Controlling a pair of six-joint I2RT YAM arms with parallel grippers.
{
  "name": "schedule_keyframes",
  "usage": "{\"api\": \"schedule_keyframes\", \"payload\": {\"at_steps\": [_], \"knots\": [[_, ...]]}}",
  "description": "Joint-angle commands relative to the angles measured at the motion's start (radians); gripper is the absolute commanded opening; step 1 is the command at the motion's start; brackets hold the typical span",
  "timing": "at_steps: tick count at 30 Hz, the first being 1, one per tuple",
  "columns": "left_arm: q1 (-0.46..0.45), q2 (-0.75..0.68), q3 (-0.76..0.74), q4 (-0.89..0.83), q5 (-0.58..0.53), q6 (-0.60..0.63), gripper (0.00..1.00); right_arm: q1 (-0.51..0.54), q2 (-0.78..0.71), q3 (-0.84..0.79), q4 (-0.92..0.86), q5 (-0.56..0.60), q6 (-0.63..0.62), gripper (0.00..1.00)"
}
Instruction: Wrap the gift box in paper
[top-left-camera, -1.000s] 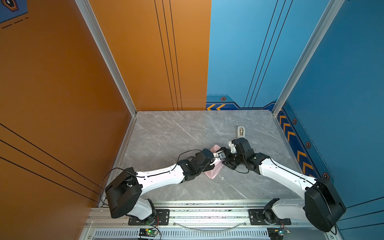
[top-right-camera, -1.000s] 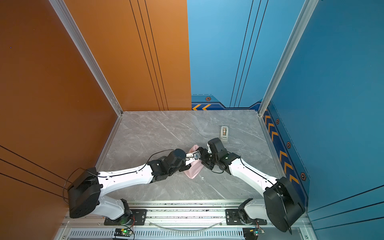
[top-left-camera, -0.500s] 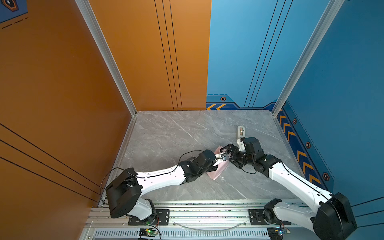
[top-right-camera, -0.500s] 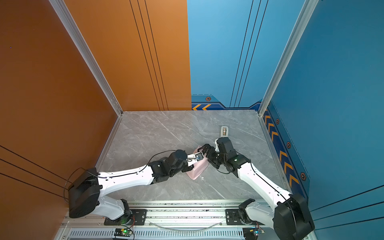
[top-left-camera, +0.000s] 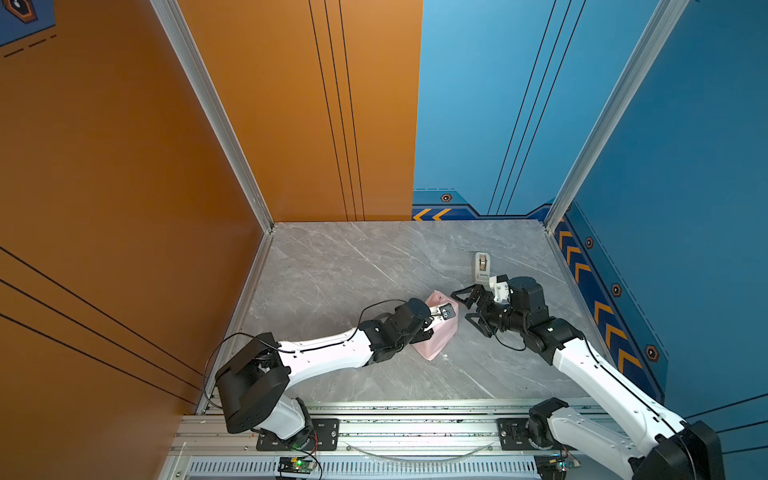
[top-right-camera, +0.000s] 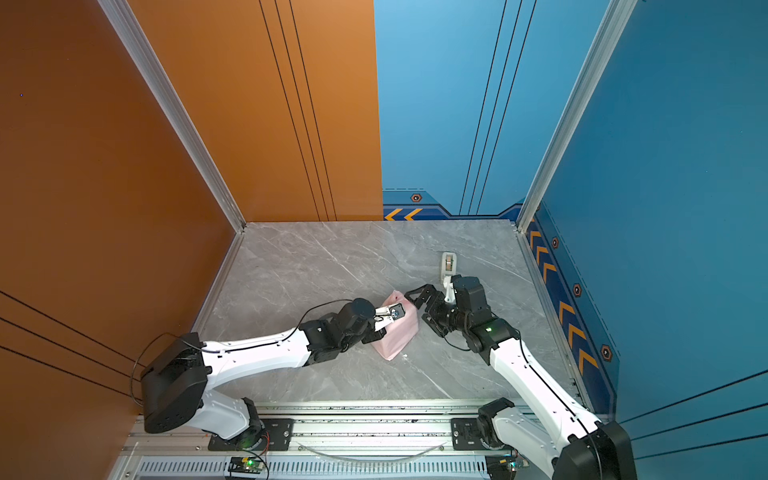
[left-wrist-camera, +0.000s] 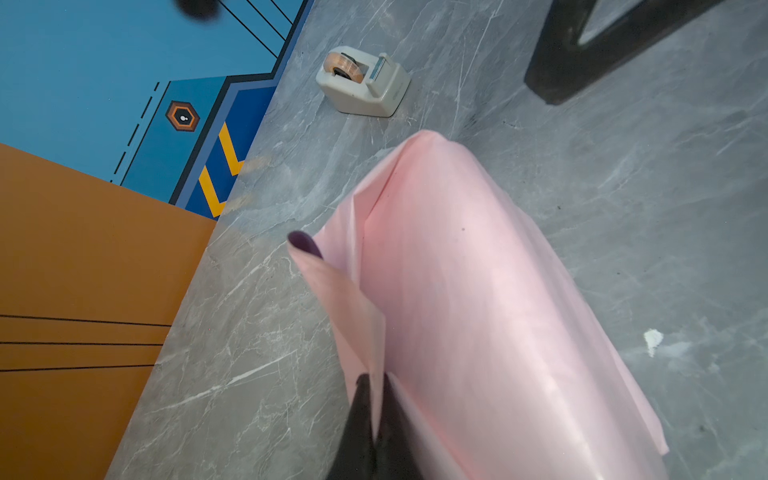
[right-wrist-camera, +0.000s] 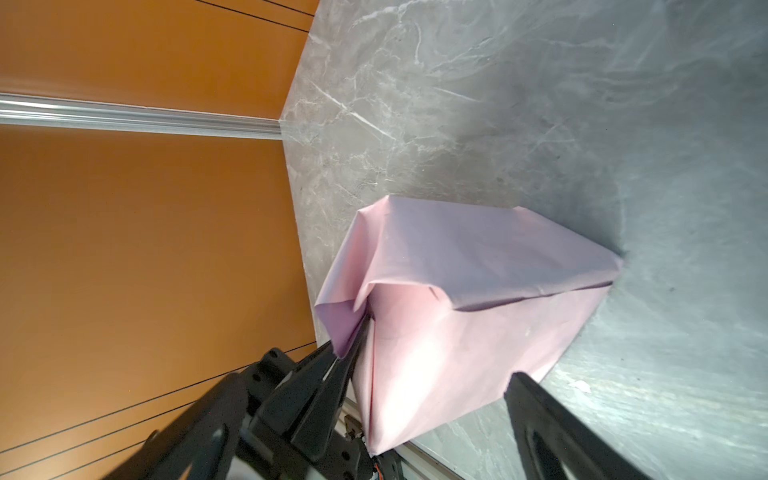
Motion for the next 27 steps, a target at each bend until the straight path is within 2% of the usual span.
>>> {"api": "schedule_keyframes", "payload": {"at_steps": [1,9,17,27], "knots": [[0.011,0.028,-0.023,-0.104,0.021,-0.014,0.03,0.017,0.026,-0.001,0.015,-0.037,0.015,1.0],[0.005,0.019,-0.029,-0.101,0.03,0.006,0.03,0.059,0.131,0.066,-0.011,-0.029,-0.018,1.0],[-0.01,0.028,-0.021,-0.107,0.02,0.039,0.03,0.072,0.161,0.099,-0.029,-0.025,-0.038,1.0],[-0.021,0.021,-0.014,-0.118,0.002,0.055,0.03,0.098,0.249,0.191,-0.242,0.078,-0.117,1.0]]}}
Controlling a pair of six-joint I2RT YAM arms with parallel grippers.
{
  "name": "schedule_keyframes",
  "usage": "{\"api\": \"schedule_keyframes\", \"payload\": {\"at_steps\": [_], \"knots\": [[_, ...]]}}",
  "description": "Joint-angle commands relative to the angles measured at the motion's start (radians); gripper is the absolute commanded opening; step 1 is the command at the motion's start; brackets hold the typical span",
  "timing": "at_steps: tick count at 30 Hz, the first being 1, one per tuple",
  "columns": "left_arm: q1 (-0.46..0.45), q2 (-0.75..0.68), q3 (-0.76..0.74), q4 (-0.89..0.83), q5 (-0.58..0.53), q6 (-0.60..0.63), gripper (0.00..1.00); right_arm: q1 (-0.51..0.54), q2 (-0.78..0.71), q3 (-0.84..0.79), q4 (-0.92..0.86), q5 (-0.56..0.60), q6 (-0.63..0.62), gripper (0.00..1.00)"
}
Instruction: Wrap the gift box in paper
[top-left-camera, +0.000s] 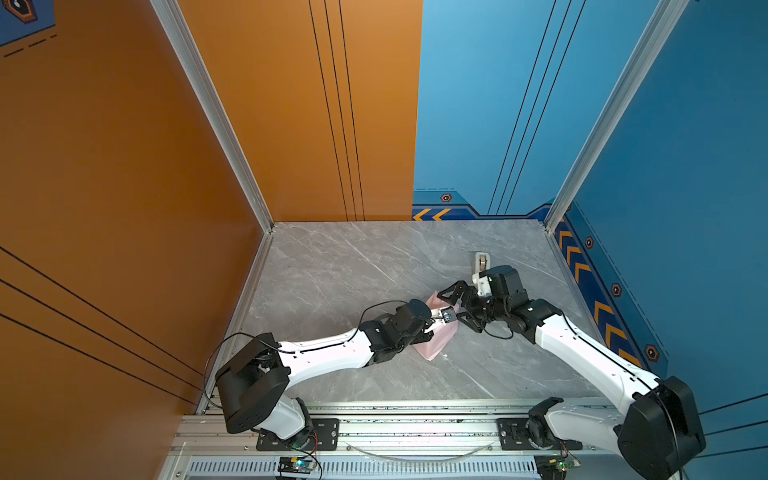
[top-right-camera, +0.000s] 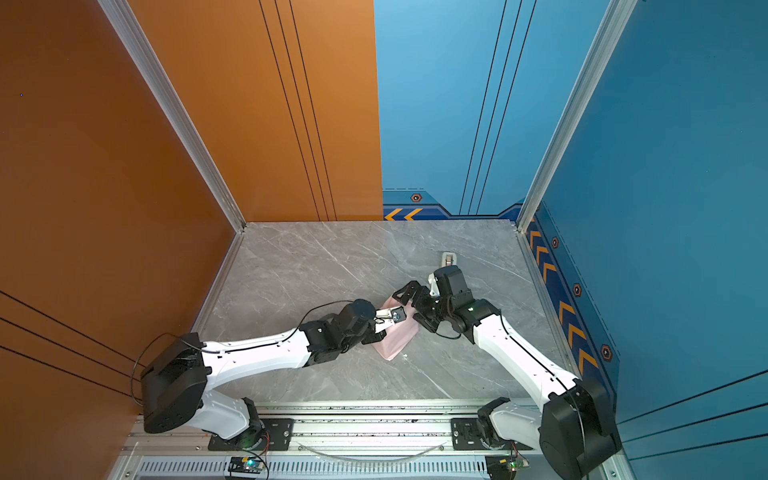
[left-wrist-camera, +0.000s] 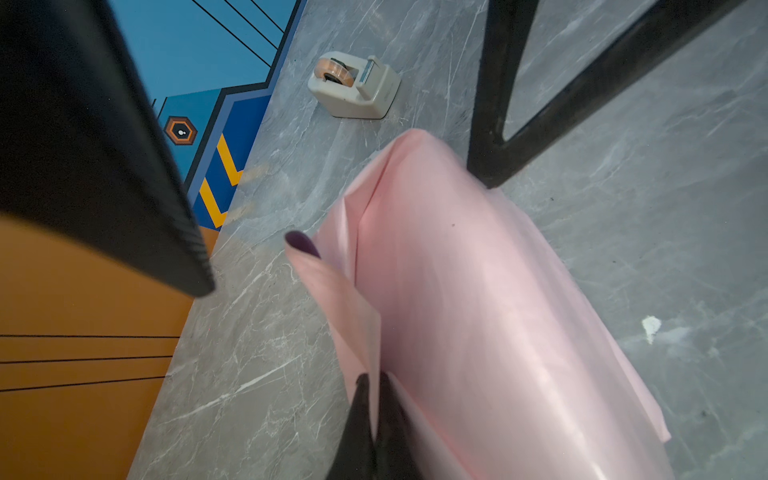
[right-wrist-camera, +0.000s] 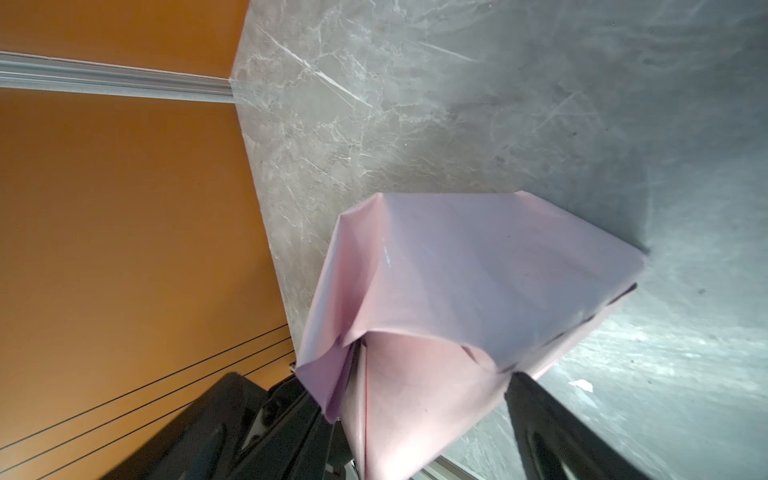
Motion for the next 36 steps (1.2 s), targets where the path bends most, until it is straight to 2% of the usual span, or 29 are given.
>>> {"api": "schedule_keyframes", "payload": {"at_steps": [1,14,20,22,24,26,29,31,36], "knots": [[-0.006,0.022,-0.013,-0.116,0.0,0.003,0.03,0.029,0.038,0.043,-0.14,0.056,-0.063,1.0],[-0.011,0.019,-0.007,-0.128,-0.02,0.011,0.03,0.068,0.118,0.169,-0.337,0.196,-0.132,1.0],[-0.012,0.01,-0.008,-0.128,-0.02,0.013,0.07,0.085,0.145,0.175,-0.347,0.215,-0.137,0.97],[-0.015,0.007,-0.008,-0.127,-0.02,0.011,0.14,0.088,0.148,0.17,-0.347,0.219,-0.137,0.95],[-0.015,-0.001,-0.007,-0.13,-0.017,0.003,0.25,0.087,0.146,0.16,-0.346,0.225,-0.135,0.94],[-0.016,-0.021,-0.007,-0.131,-0.009,-0.012,0.41,0.086,0.144,0.147,-0.344,0.227,-0.134,0.92],[-0.014,-0.065,-0.007,-0.142,0.013,-0.044,0.58,0.085,0.142,0.121,-0.325,0.217,-0.129,0.9],[-0.001,-0.105,-0.01,-0.158,0.052,-0.074,0.66,0.085,0.138,0.105,-0.312,0.212,-0.126,0.89],[0.056,-0.207,-0.001,-0.226,0.191,-0.178,0.75,0.087,0.133,0.07,-0.271,0.194,-0.127,0.86]]}}
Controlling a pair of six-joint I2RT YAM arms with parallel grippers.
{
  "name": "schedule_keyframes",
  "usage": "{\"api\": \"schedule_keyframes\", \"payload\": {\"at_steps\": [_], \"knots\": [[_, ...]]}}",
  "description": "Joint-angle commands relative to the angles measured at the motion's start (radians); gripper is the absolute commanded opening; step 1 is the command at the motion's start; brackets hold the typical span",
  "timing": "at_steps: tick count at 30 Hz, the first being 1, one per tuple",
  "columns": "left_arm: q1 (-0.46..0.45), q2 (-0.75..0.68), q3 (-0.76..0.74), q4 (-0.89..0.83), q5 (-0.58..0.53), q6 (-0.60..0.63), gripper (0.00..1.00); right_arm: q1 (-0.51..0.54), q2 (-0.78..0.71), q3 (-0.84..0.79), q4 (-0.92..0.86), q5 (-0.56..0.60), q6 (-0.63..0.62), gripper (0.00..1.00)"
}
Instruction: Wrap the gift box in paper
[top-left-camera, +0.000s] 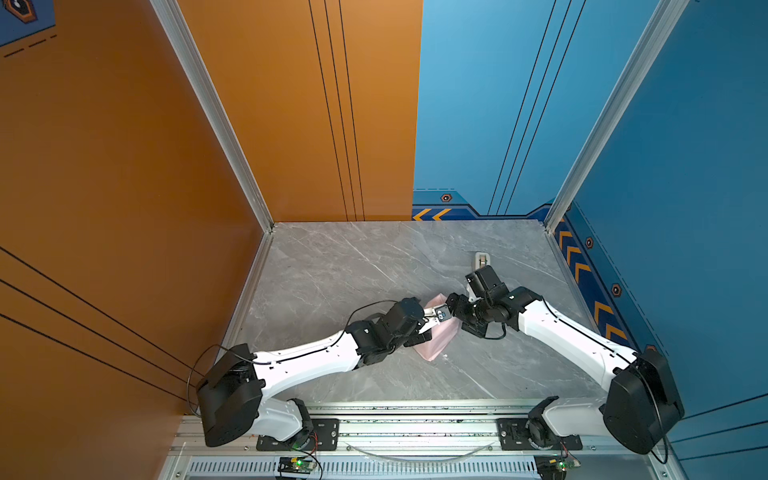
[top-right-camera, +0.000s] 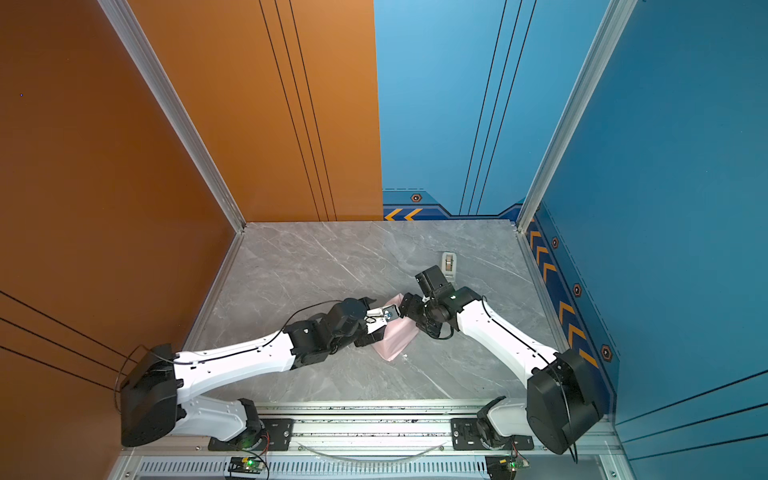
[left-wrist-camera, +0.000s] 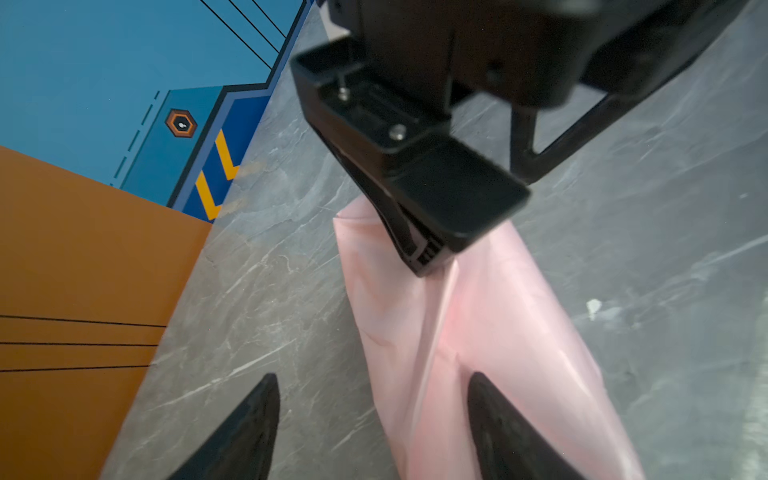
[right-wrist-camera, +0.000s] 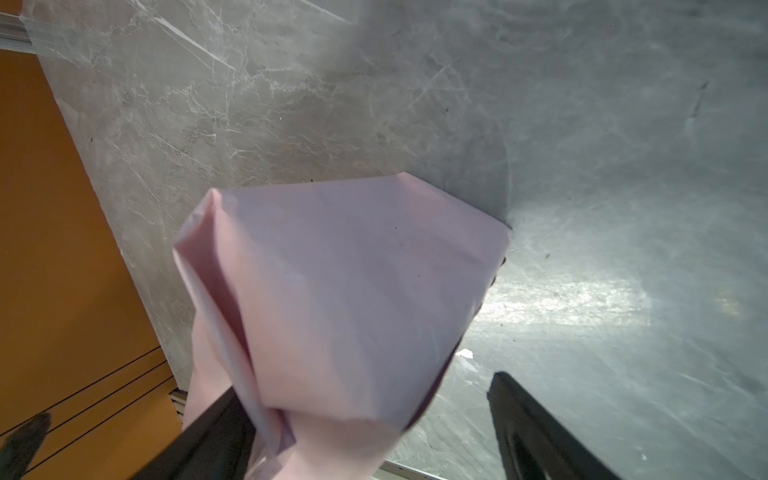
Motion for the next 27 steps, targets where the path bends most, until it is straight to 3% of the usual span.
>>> {"api": "schedule_keyframes", "payload": {"at_steps": [1,8,14,21,24,27], "knots": [[0.057,-0.076,0.002,-0.095,0.15,-0.118,0.76,0.006,-0.004,-0.053,0.005,0.0,-0.015,0.86],[0.237,-0.054,0.059,-0.102,0.422,-0.451,0.76,-0.014,-0.028,-0.128,0.149,-0.093,-0.039,0.81],[0.309,0.069,0.067,-0.032,0.59,-0.655,0.73,-0.05,-0.026,-0.17,0.278,-0.204,-0.071,0.77],[0.311,0.123,0.024,0.045,0.599,-0.741,0.68,-0.096,0.002,-0.175,0.377,-0.282,-0.122,0.73],[0.301,0.129,0.003,0.049,0.544,-0.747,0.65,-0.122,0.022,-0.169,0.424,-0.316,-0.132,0.73],[0.282,0.129,-0.019,0.025,0.454,-0.731,0.63,-0.151,0.014,-0.162,0.464,-0.344,-0.128,0.84]]}}
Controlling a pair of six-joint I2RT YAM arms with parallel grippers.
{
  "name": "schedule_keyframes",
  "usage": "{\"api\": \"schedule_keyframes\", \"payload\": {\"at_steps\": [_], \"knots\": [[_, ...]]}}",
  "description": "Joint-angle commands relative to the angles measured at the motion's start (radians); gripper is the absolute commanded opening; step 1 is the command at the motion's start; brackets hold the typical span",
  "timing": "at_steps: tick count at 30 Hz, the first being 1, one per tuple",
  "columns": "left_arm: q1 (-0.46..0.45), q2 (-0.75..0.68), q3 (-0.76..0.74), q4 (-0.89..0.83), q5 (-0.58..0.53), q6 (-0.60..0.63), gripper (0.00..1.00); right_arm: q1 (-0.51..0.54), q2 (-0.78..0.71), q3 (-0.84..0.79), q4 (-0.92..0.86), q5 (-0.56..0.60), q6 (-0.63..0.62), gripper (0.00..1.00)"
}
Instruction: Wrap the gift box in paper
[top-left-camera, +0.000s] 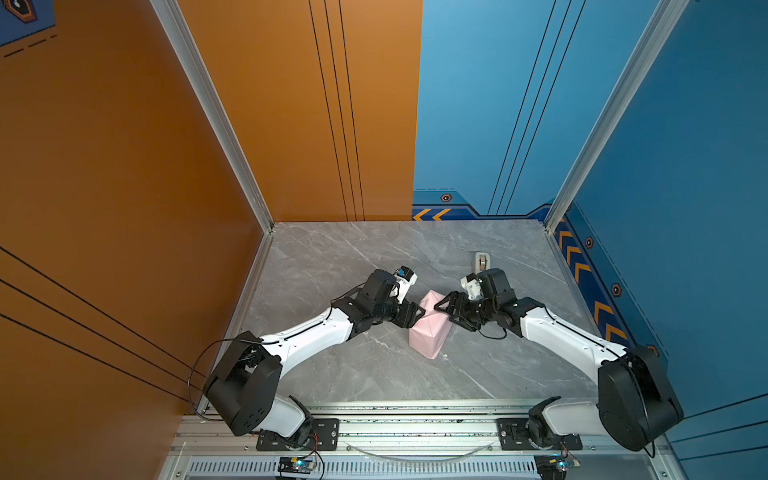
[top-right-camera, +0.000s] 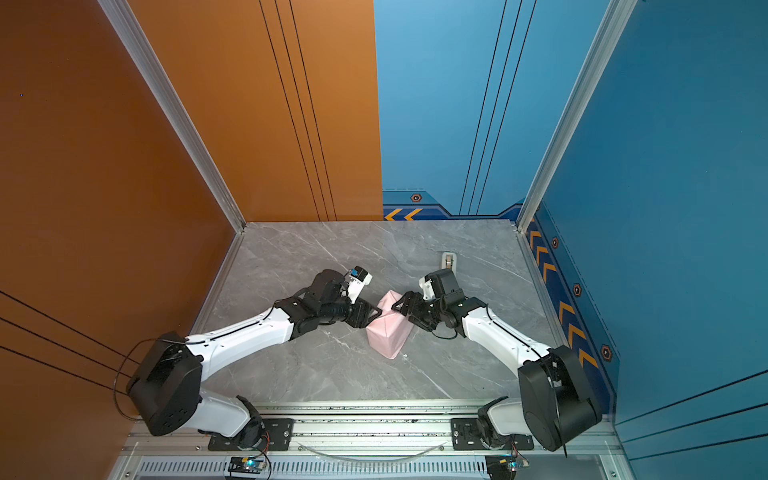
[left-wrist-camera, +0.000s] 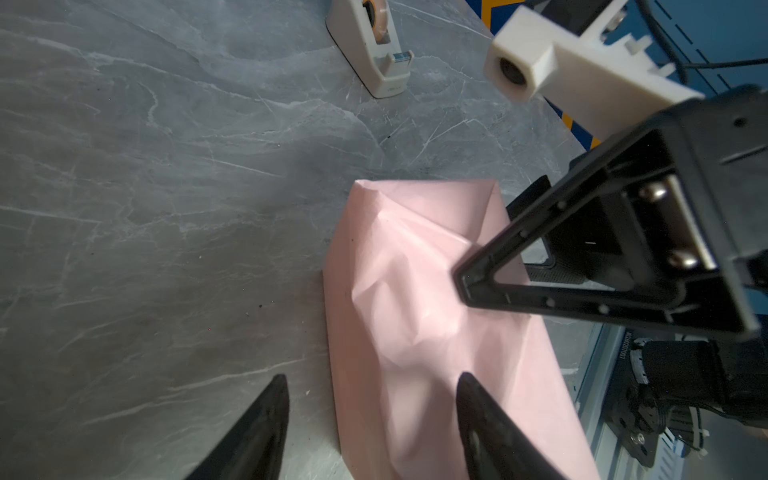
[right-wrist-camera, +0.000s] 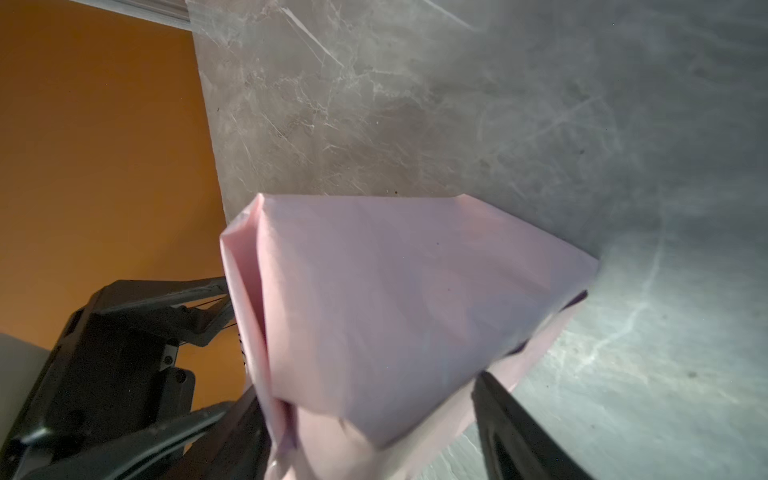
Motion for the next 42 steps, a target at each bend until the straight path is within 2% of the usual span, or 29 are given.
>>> {"api": "schedule_keyframes", "payload": {"at_steps": [1,6,10,14,18,21,24,29,34,37,42], "knots": [[-0.028,0.009,-0.035,-0.01,-0.111,-0.001,0.61,-0.031,-0.021,0.01,0.063,-0.048,-0.024,0.87],[-0.068,0.022,-0.049,-0.026,-0.199,0.021,0.59,-0.024,-0.151,0.017,-0.028,-0.008,-0.031,0.93],[-0.098,0.049,-0.03,-0.044,-0.224,0.041,0.59,0.035,-0.153,0.037,-0.179,0.093,-0.038,0.9],[-0.105,0.055,-0.026,-0.038,-0.228,0.041,0.59,0.072,-0.105,0.031,-0.2,0.142,-0.019,0.84],[-0.1,0.04,-0.024,-0.038,-0.225,0.04,0.6,0.08,-0.047,0.031,-0.2,0.161,-0.031,0.74],[-0.07,0.013,-0.025,-0.015,-0.187,0.006,0.67,0.077,-0.032,0.015,-0.213,0.182,-0.043,0.56],[-0.03,-0.007,-0.014,0.031,-0.13,-0.043,0.72,0.073,-0.032,-0.013,-0.188,0.173,-0.041,0.46],[0.025,0.012,0.009,0.147,-0.038,-0.141,0.73,0.065,-0.035,-0.039,-0.167,0.158,-0.042,0.4],[0.031,0.082,0.041,0.192,0.015,-0.183,0.7,0.063,-0.021,-0.049,-0.137,0.137,-0.038,0.36],[0.028,0.112,0.036,0.211,0.021,-0.205,0.65,0.065,-0.019,-0.055,-0.12,0.131,-0.031,0.34],[0.016,0.161,0.02,0.213,-0.02,-0.219,0.46,0.062,-0.025,-0.06,-0.114,0.126,-0.034,0.33]]}}
